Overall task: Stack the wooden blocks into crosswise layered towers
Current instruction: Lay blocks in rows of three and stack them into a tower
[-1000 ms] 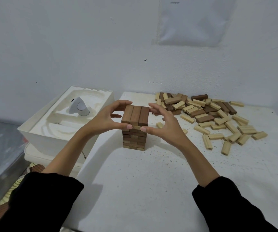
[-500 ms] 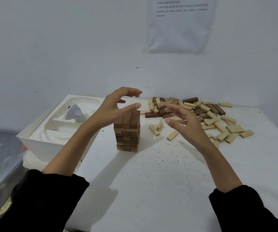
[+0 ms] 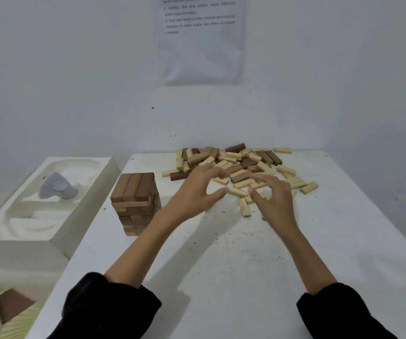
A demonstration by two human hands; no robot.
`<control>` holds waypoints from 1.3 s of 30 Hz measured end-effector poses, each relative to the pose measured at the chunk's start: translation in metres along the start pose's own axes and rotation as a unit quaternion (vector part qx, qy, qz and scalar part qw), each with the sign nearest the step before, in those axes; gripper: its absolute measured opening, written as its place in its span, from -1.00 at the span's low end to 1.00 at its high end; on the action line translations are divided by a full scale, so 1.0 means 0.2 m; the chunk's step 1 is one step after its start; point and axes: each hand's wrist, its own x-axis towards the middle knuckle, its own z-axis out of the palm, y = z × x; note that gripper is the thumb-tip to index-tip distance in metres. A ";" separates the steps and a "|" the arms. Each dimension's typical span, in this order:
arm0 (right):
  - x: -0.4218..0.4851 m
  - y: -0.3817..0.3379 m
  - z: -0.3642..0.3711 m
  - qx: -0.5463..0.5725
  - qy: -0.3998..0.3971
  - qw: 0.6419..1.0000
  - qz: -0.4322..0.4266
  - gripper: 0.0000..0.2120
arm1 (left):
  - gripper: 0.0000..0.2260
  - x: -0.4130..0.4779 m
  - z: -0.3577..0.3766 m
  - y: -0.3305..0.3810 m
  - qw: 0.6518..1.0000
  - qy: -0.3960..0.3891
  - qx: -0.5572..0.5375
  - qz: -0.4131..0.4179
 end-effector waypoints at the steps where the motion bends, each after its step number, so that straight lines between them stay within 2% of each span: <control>1: -0.01 0.05 0.02 -0.027 0.027 0.999 0.000 -0.74 | -0.77 0.01 0.06 -0.03 1.000 -0.005 0.000 -0.011; 5: -0.02 0.20 0.08 -0.112 0.069 0.991 -0.004 -0.67 | -0.77 0.06 0.25 -0.12 0.998 0.004 0.006 -0.055; 11: 0.11 0.28 0.12 -0.154 0.101 0.983 -0.009 -0.69 | -0.82 0.19 0.41 -0.23 0.995 0.040 -0.006 -0.089; 16: 0.20 0.33 0.19 -0.194 0.094 0.977 -0.003 -0.62 | -0.78 0.31 0.50 -0.29 0.984 0.135 0.056 -0.098; 19: 0.25 0.34 0.23 -0.222 0.087 0.971 -0.013 -0.58 | -0.73 0.37 0.53 -0.34 0.975 0.161 0.094 -0.120; 23: 0.32 0.35 0.30 -0.278 0.071 0.958 0.001 -0.48 | -0.78 0.44 0.52 -0.42 0.967 0.168 0.133 -0.136; 29: 0.37 0.38 0.36 -0.373 0.071 0.925 0.024 -0.35 | -0.70 0.48 0.51 -0.45 0.972 0.141 0.141 -0.122; 33: 0.37 0.39 0.36 -0.367 0.075 0.927 0.020 -0.36 | -0.70 0.48 0.51 -0.46 0.969 0.132 0.166 -0.129; 37: 0.38 0.37 0.32 -0.305 0.048 0.951 0.024 -0.38 | -0.77 0.47 0.53 -0.47 0.965 0.122 0.198 -0.120; 39: 0.38 0.36 0.29 -0.260 0.062 0.964 0.013 -0.40 | -0.79 0.48 0.53 -0.47 0.963 0.130 0.208 -0.109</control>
